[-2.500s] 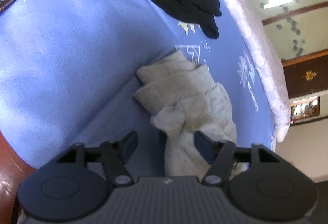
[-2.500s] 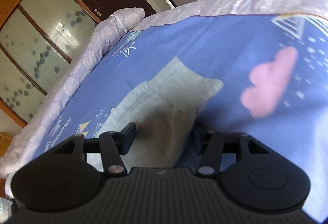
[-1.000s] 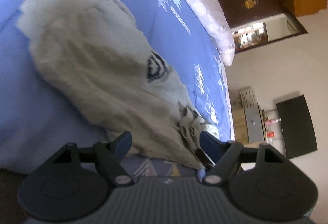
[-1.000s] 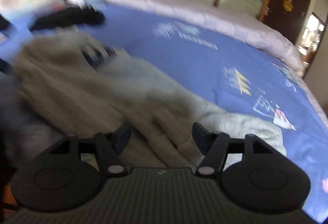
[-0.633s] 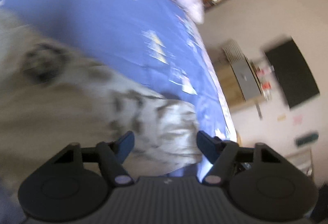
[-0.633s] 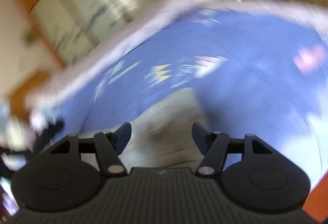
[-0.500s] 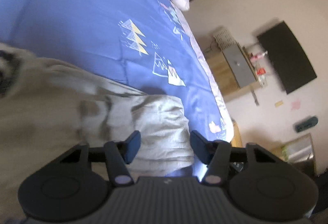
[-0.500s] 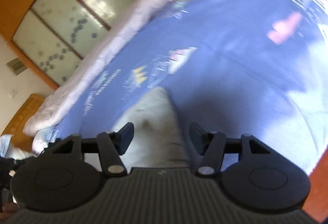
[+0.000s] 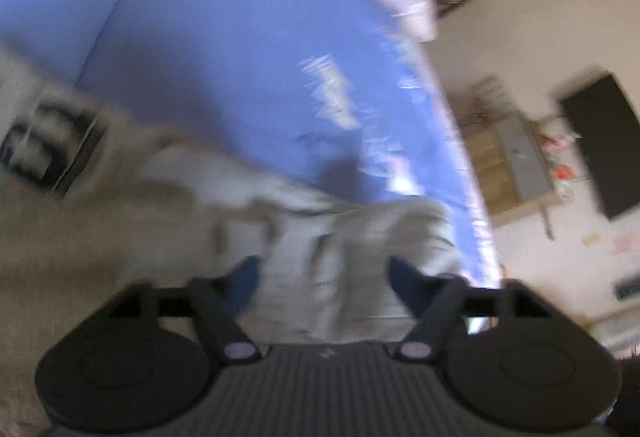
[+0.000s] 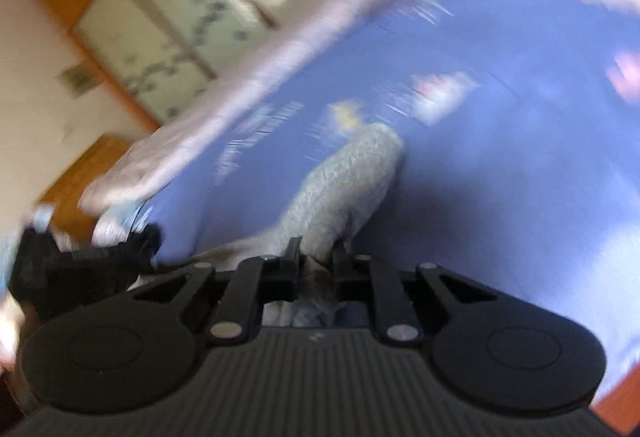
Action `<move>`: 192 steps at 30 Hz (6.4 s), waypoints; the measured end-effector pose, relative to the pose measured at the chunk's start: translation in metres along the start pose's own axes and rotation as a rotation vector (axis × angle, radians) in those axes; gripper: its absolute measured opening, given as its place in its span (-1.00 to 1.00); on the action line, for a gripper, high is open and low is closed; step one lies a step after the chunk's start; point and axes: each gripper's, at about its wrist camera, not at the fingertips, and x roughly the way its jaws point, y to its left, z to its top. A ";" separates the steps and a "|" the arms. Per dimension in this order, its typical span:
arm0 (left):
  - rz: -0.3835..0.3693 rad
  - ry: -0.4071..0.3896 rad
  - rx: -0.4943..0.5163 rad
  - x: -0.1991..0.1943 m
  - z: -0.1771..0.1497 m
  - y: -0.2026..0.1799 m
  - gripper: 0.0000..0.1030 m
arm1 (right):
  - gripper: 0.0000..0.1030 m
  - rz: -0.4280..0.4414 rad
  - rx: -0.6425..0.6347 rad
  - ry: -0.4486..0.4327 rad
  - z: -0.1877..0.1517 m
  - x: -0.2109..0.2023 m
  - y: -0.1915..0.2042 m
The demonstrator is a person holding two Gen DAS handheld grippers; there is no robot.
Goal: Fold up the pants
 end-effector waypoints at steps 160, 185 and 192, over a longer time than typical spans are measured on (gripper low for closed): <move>0.611 -0.264 0.200 -0.096 -0.079 0.016 0.86 | 0.13 -0.082 -0.118 0.117 -0.037 0.027 0.091; 0.743 -0.268 0.201 -0.108 -0.137 0.023 1.00 | 0.31 -0.065 -0.080 0.145 -0.089 0.014 0.132; 0.806 -0.285 0.222 -0.110 -0.134 0.028 1.00 | 0.39 -0.065 -0.072 0.146 -0.090 0.015 0.130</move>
